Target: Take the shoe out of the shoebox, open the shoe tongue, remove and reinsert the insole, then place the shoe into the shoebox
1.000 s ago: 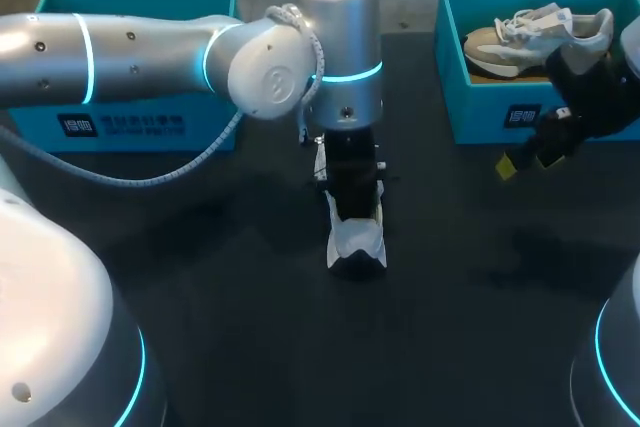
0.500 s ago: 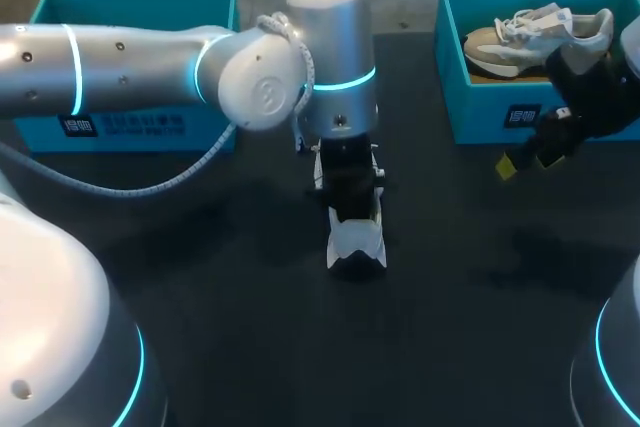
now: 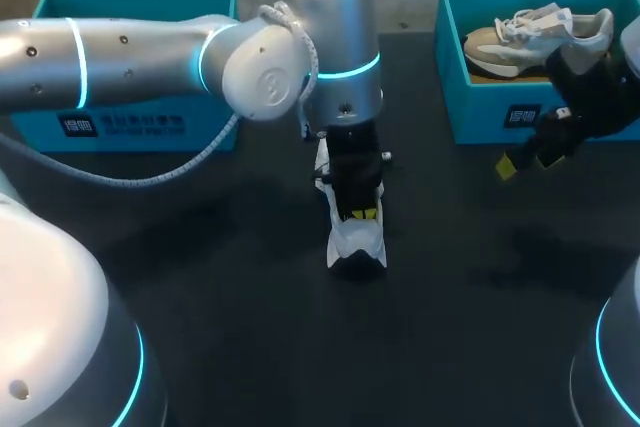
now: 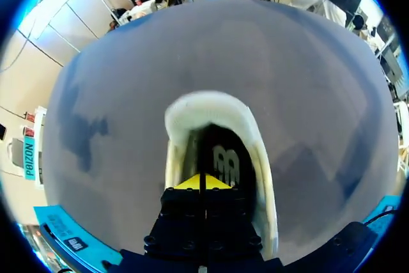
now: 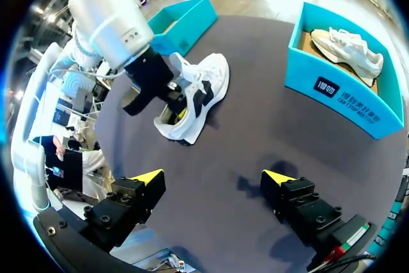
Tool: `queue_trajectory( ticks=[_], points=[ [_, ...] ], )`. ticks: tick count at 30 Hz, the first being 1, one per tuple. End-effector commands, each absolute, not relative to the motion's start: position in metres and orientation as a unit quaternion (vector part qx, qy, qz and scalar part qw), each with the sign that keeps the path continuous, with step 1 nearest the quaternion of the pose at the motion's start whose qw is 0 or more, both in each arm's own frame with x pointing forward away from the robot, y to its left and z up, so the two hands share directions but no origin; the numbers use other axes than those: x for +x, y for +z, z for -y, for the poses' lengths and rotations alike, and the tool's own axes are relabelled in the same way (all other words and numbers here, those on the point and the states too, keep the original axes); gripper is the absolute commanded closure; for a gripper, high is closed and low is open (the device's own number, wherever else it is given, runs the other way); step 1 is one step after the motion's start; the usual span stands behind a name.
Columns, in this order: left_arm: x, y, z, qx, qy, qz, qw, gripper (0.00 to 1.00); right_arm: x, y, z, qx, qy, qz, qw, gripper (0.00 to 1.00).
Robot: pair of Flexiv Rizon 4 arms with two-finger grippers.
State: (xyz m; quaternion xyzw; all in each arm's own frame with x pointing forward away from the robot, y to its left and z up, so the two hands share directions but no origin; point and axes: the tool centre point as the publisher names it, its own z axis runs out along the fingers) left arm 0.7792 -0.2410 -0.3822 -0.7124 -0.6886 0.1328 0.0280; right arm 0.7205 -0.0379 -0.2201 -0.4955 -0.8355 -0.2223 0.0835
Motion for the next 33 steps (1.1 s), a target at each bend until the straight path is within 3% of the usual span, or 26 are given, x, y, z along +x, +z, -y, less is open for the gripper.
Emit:
queue_trajectory(
  ticks=[1,17,33],
  points=[
    [0.776,-0.381,0.243,-0.723,0.094,0.685,0.005,1.00,0.721,-0.221,0.038,-0.496,-0.222,0.836,0.083,0.00],
    [0.781,-0.418,0.236,-0.714,0.034,0.699,0.032,1.00,0.721,-0.221,0.038,-0.496,-0.222,0.836,0.083,0.00],
    [0.785,-0.383,0.227,-0.726,-0.020,0.688,-0.009,1.00,0.721,-0.221,0.038,-0.496,-0.222,0.836,0.083,0.00]
  ],
)
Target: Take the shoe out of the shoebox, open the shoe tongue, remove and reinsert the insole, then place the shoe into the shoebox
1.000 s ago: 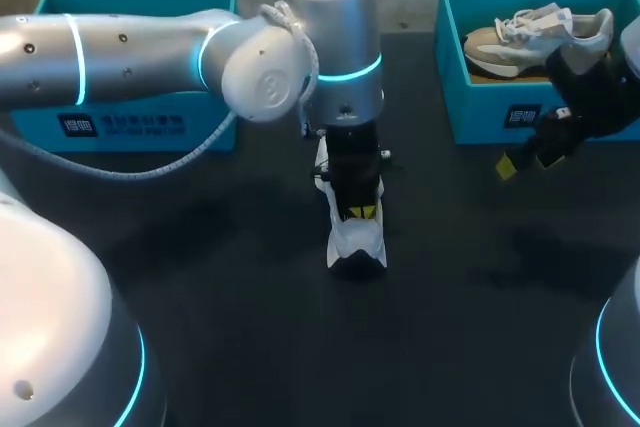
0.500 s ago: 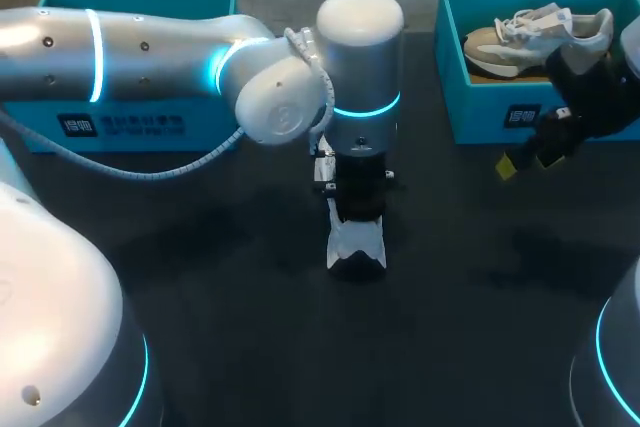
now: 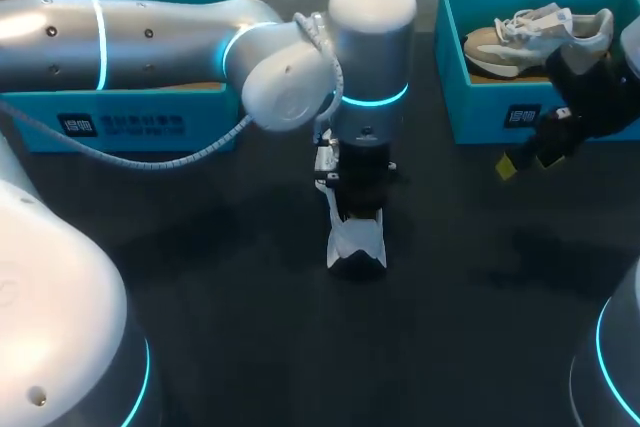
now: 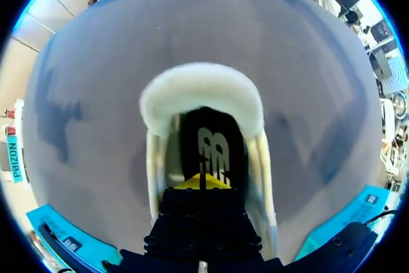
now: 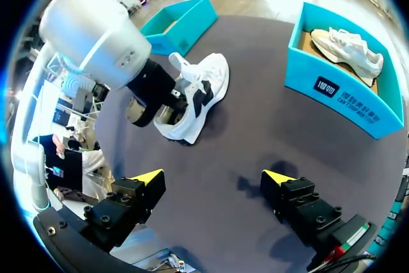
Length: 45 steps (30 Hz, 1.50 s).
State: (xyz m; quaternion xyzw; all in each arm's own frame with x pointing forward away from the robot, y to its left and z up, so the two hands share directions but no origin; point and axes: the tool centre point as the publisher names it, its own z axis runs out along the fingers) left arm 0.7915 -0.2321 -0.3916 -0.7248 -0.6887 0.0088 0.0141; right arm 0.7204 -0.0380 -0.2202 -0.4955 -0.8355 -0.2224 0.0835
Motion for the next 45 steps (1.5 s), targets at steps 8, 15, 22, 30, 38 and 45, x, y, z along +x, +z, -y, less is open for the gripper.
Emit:
queue_trajectory(
  ticks=[8,15,22,30,38,45],
  points=[
    [0.805,-0.360,0.227,-0.725,-0.069,0.684,-0.051,1.00,0.721,-0.221,0.038,-0.496,-0.222,0.836,0.083,0.00],
    [0.821,-0.342,0.220,-0.711,-0.103,0.691,-0.073,1.00,0.721,-0.221,0.038,-0.496,-0.222,0.836,0.083,0.00],
    [0.823,-0.340,0.217,-0.704,-0.100,0.699,-0.072,0.85,0.721,-0.221,0.038,-0.496,-0.222,0.836,0.083,0.00],
    [0.823,-0.344,0.216,-0.690,-0.087,0.716,-0.061,0.00,0.721,-0.221,0.038,-0.496,-0.222,0.836,0.083,0.00],
    [0.824,-0.349,0.218,-0.686,-0.078,0.722,-0.045,0.00,0.721,-0.221,0.038,-0.496,-0.222,0.836,0.083,0.00],
    [0.826,-0.350,0.217,-0.683,-0.072,0.726,-0.040,0.00,0.721,-0.221,0.038,-0.496,-0.222,0.836,0.083,0.00]
  ],
)
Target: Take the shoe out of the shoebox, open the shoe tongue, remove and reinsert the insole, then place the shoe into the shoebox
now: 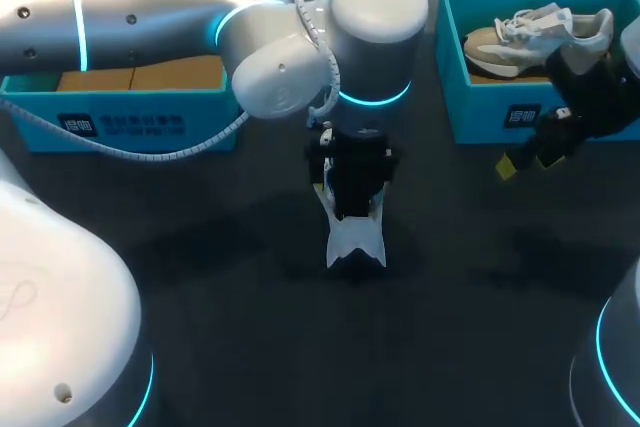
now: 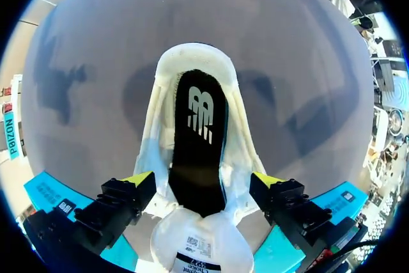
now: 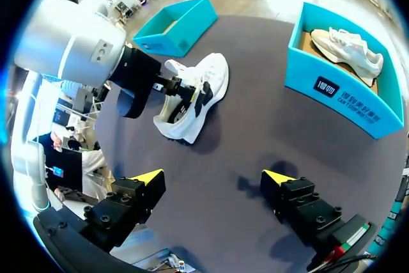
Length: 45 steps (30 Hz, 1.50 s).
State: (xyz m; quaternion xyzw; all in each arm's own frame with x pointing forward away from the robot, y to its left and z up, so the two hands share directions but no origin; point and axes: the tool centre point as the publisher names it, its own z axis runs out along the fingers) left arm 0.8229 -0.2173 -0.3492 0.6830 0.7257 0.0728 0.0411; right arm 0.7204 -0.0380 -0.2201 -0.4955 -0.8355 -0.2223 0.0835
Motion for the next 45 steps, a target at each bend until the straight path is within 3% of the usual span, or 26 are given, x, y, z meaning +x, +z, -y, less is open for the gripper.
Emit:
queue_trajectory(
  ticks=[1,22,36,37,38,39,40,41,45],
  points=[
    [0.827,-0.350,0.217,0.683,0.071,-0.726,0.038,0.00,0.721,-0.221,0.038,-0.496,-0.222,0.836,0.083,0.00],
    [0.851,-0.331,0.219,0.680,0.059,-0.730,0.033,0.00,0.721,-0.221,0.038,-0.496,-0.222,0.836,0.083,0.00],
    [0.868,-0.292,0.209,0.688,0.046,-0.721,0.063,0.00,0.721,-0.221,0.038,-0.496,-0.222,0.836,0.083,0.00],
    [0.870,-0.290,0.210,0.688,0.045,-0.721,0.064,0.07,0.721,-0.221,0.038,-0.496,-0.222,0.836,0.083,0.00],
    [0.873,-0.289,0.210,0.689,0.047,-0.720,0.069,0.20,0.721,-0.221,0.038,-0.496,-0.222,0.836,0.083,0.00],
    [0.875,-0.288,0.210,0.690,0.047,-0.719,0.069,0.22,0.721,-0.221,0.038,-0.496,-0.222,0.836,0.083,0.00],
    [0.878,-0.287,0.211,0.690,0.047,-0.719,0.069,0.42,0.721,-0.221,0.038,-0.496,-0.222,0.836,0.083,0.00],
    [0.880,-0.287,0.211,0.689,0.053,-0.719,0.073,0.56,0.721,-0.221,0.038,-0.496,-0.222,0.836,0.083,0.00],
    [0.888,-0.289,0.214,0.689,0.061,-0.719,0.074,0.59,0.721,-0.221,0.038,-0.496,-0.222,0.836,0.083,0.00]
  ],
)
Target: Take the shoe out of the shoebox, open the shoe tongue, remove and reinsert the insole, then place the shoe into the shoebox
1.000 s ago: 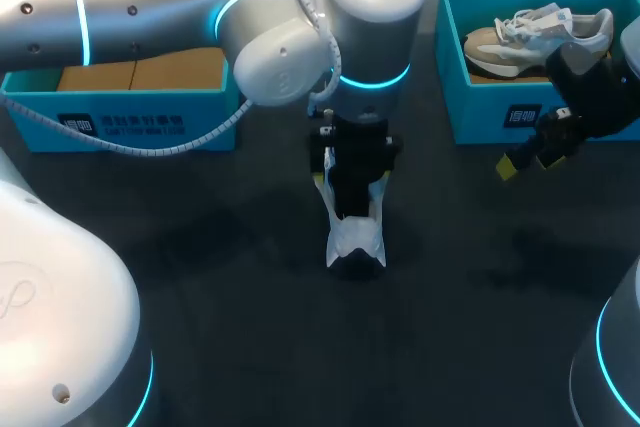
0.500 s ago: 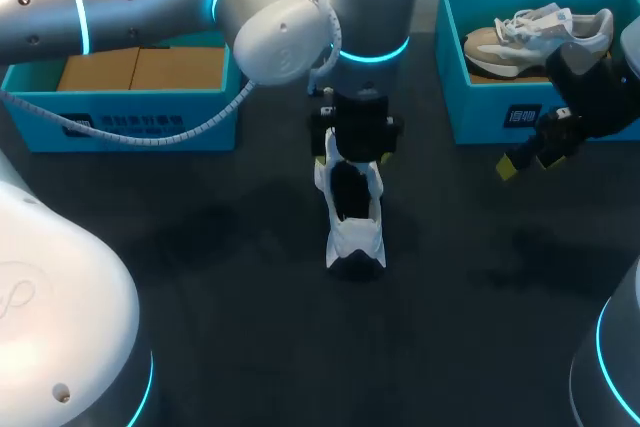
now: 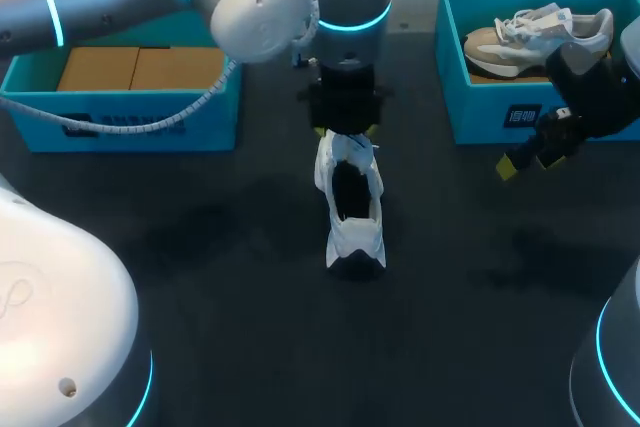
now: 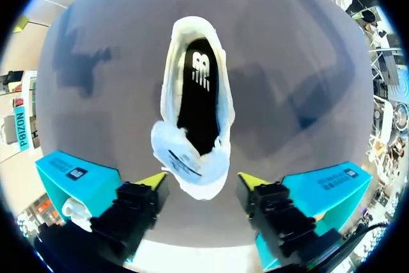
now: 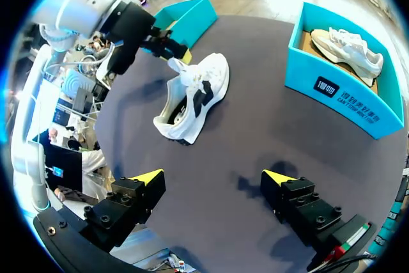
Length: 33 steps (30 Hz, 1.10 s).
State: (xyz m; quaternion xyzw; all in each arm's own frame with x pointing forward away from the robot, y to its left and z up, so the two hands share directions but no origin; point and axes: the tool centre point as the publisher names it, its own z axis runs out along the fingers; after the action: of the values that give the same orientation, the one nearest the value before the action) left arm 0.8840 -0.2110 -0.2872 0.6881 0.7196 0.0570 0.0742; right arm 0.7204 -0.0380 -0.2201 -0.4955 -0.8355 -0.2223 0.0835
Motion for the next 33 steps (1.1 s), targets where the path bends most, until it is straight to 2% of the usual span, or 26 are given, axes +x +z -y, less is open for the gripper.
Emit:
queue_trajectory(
  ticks=[1,4,10,33],
  points=[
    [0.890,-0.290,0.214,0.689,0.065,-0.718,0.073,0.60,0.721,-0.221,0.038,-0.496,-0.222,0.836,0.083,0.00],
    [0.894,-0.293,0.218,0.691,0.066,-0.716,0.073,0.62,0.721,-0.221,0.038,-0.496,-0.222,0.836,0.083,0.00],
    [0.902,-0.299,0.224,0.699,0.067,-0.709,0.067,0.74,0.721,-0.221,0.038,-0.496,-0.222,0.836,0.083,0.00],
    [0.854,-0.323,0.209,0.714,0.034,-0.699,0.022,0.83,0.721,-0.221,0.038,-0.496,-0.222,0.836,0.083,0.00]
  ],
)
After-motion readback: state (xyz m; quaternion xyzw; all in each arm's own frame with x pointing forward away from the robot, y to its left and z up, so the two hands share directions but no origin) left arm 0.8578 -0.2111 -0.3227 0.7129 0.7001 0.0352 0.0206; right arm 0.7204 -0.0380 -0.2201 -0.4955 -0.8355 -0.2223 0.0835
